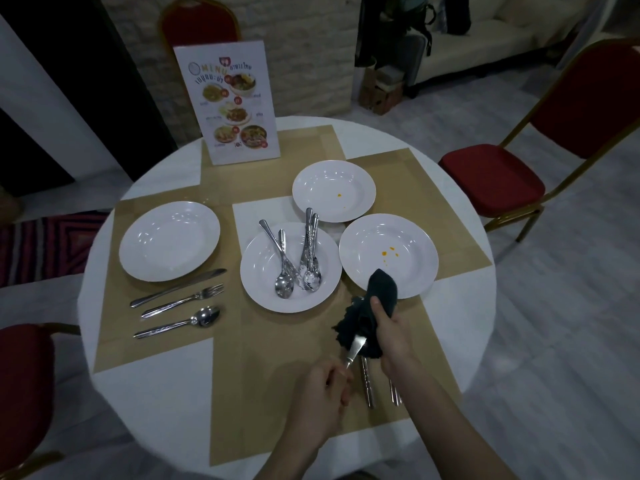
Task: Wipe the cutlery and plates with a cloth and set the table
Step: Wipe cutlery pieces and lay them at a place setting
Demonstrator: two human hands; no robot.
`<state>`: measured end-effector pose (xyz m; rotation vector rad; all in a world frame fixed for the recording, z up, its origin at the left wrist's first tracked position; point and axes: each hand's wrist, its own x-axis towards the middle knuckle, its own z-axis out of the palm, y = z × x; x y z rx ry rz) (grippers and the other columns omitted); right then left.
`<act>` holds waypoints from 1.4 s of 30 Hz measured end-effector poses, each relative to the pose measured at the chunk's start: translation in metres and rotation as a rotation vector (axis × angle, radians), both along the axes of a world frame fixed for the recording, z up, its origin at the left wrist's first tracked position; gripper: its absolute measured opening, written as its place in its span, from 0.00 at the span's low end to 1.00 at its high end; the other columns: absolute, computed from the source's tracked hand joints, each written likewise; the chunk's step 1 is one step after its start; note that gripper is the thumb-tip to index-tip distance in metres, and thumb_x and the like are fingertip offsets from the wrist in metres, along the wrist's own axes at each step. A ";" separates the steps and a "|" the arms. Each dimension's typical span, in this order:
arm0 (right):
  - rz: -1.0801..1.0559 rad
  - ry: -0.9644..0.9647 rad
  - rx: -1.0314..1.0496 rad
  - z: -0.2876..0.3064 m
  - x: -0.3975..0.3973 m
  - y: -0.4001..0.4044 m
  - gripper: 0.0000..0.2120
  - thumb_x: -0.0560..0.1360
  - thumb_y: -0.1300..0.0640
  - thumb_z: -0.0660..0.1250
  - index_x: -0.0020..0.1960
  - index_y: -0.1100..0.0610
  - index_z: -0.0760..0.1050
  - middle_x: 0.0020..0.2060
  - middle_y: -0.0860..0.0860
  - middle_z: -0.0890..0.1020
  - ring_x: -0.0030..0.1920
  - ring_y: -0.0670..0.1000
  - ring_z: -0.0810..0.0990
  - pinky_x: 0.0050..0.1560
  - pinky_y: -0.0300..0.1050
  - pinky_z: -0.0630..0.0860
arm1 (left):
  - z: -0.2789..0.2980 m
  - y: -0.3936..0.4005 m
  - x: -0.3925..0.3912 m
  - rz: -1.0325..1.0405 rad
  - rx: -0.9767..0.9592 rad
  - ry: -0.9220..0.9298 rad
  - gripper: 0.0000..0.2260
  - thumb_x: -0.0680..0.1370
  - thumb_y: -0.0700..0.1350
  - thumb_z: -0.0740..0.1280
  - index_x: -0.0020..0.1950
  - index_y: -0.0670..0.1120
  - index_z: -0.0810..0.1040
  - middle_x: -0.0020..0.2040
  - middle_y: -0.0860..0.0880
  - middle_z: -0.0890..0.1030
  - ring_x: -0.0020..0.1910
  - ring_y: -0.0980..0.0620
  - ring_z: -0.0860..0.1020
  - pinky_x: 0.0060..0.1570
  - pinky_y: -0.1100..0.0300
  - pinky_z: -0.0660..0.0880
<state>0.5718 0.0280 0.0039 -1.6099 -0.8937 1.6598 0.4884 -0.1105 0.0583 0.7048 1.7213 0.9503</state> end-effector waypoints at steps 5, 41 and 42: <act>-0.139 -0.056 0.069 0.017 0.034 0.032 0.12 0.80 0.51 0.63 0.55 0.59 0.75 0.48 0.58 0.81 0.47 0.57 0.80 0.45 0.48 0.78 | 0.001 -0.004 -0.026 -0.007 0.031 0.092 0.12 0.81 0.40 0.60 0.39 0.44 0.79 0.25 0.53 0.72 0.21 0.60 0.66 0.25 0.66 0.63; 0.131 0.213 -0.086 0.026 -0.007 -0.037 0.12 0.79 0.46 0.64 0.57 0.51 0.77 0.51 0.53 0.85 0.54 0.54 0.83 0.59 0.53 0.78 | -0.015 0.025 -0.007 -0.057 0.157 0.444 0.07 0.81 0.40 0.59 0.48 0.50 0.73 0.41 0.54 0.77 0.40 0.58 0.76 0.39 0.59 0.72; 0.153 0.171 -0.068 0.025 -0.008 -0.037 0.11 0.78 0.47 0.65 0.56 0.52 0.78 0.50 0.54 0.85 0.53 0.54 0.83 0.58 0.54 0.78 | -0.016 0.022 -0.006 -0.073 0.150 0.439 0.05 0.82 0.41 0.58 0.48 0.49 0.72 0.42 0.51 0.77 0.40 0.56 0.76 0.38 0.58 0.71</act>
